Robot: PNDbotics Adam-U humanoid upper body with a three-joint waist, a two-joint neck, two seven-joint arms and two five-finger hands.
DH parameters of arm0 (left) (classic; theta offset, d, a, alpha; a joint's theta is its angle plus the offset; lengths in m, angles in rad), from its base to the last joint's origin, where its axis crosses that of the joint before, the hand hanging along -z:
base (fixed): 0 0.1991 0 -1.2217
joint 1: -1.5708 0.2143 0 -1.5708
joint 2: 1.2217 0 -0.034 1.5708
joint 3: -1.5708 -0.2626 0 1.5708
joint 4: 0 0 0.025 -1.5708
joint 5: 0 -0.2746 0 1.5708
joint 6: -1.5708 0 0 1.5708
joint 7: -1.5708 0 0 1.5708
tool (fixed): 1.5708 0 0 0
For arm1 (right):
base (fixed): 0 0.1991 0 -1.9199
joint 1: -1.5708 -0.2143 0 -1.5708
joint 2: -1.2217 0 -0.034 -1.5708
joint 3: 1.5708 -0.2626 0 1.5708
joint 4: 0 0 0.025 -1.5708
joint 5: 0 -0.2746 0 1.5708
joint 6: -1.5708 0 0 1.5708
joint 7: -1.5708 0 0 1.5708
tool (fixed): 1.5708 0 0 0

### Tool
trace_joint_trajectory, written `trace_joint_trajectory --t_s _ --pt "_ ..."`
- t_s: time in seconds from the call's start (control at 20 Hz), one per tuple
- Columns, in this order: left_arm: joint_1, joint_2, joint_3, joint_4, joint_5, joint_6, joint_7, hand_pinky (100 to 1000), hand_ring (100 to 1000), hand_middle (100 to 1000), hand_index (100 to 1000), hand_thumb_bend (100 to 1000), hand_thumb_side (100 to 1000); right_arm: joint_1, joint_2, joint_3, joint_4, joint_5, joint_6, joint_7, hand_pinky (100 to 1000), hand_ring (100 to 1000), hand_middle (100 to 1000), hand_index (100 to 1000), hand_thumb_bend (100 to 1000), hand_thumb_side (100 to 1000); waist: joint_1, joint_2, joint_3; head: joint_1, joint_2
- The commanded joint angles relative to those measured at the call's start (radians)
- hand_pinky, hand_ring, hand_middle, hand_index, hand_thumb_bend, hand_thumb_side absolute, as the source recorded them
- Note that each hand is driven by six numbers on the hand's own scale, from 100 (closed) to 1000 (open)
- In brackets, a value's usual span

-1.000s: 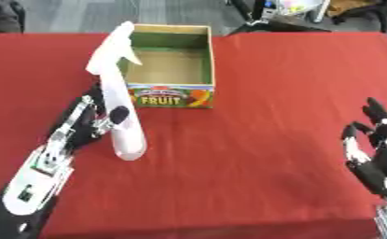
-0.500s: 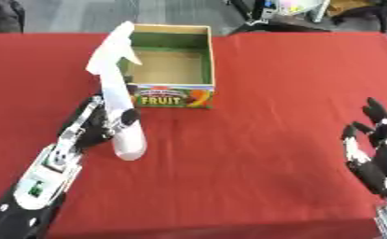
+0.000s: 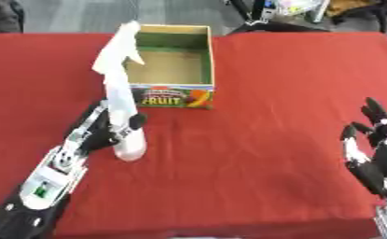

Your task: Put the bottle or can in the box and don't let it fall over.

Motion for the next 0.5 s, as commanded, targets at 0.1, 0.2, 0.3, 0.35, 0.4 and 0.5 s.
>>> trace_joint_trajectory --t_s 0.1,0.2,0.3,0.35,0.4,0.5 --pt "-0.016 0.006 -0.012 0.002 0.002 -0.002 -0.005 439 599 500 594 255 206 -0.011 -0.019 -0.002 -0.014 -0.004 -0.001 0.003 858 1000 1000 1000 100 470 0.001 -0.017 -0.002 0.001 0.006" --pt "-0.021 0.004 -0.019 0.010 0.015 -0.001 -0.005 340 515 417 520 100 100 -0.011 -0.019 -0.002 -0.013 -0.004 -0.001 0.004 858 1000 1000 1000 100 470 0.002 -0.017 -0.002 0.001 0.006" --pt "-0.027 0.004 -0.027 0.017 0.031 0.001 0.005 232 435 327 443 100 100 -0.011 -0.019 -0.002 -0.013 -0.004 -0.001 0.004 858 1000 1000 1000 100 470 0.001 -0.017 -0.002 0.001 0.006" --pt "-0.030 0.004 -0.031 0.018 0.039 0.000 0.014 211 418 310 427 100 100 -0.012 -0.019 -0.002 -0.013 -0.004 -0.001 0.004 858 1000 1000 1000 100 470 0.001 -0.017 -0.003 0.001 0.006" --pt "-0.034 0.004 -0.035 0.018 0.046 -0.002 0.023 154 367 261 377 100 157 -0.012 -0.019 -0.002 -0.013 -0.004 -0.001 0.004 858 1000 1000 1000 100 470 0.001 -0.017 -0.003 0.001 0.006" --pt "-0.040 0.006 -0.043 0.013 0.055 -0.005 0.040 122 335 227 342 100 196 -0.012 -0.019 -0.001 -0.013 -0.004 -0.001 0.004 858 1000 1000 1000 100 470 0.001 -0.017 -0.004 0.001 0.006"
